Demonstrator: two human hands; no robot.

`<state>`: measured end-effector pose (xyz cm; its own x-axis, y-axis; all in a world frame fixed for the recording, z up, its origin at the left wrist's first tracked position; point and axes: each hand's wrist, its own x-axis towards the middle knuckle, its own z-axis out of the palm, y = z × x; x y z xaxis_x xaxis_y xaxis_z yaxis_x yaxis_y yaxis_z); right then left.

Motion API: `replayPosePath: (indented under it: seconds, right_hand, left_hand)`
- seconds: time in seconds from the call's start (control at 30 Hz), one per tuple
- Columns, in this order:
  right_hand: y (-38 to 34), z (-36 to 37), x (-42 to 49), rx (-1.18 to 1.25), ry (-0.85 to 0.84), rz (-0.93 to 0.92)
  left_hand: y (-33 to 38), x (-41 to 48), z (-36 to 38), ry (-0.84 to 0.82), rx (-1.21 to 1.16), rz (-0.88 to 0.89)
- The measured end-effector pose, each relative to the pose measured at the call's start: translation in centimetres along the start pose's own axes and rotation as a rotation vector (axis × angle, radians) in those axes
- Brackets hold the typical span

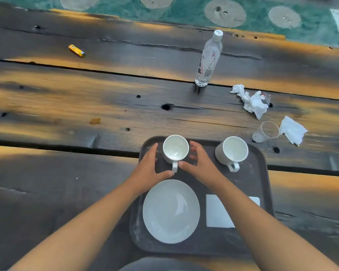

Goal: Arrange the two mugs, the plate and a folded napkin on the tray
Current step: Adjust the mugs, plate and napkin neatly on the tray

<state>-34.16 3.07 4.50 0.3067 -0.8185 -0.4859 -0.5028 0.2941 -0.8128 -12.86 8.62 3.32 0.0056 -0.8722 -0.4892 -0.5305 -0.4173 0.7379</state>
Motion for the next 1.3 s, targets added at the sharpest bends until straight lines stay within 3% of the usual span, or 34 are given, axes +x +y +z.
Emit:
replayPosePath:
  seconds: [0.4, 1.3]
  right_hand:
    - [0.4, 0.9, 1.6, 0.193, -0.085, -0.004]
    - [1.8, 1.3, 1.4, 0.15, -0.097, 0.003]
  left_hand:
    - [0.1, 2.3, 1.3, -0.068, -0.06, 0.024]
    - [0.7, 0.8, 1.5, -0.056, -0.137, 0.029]
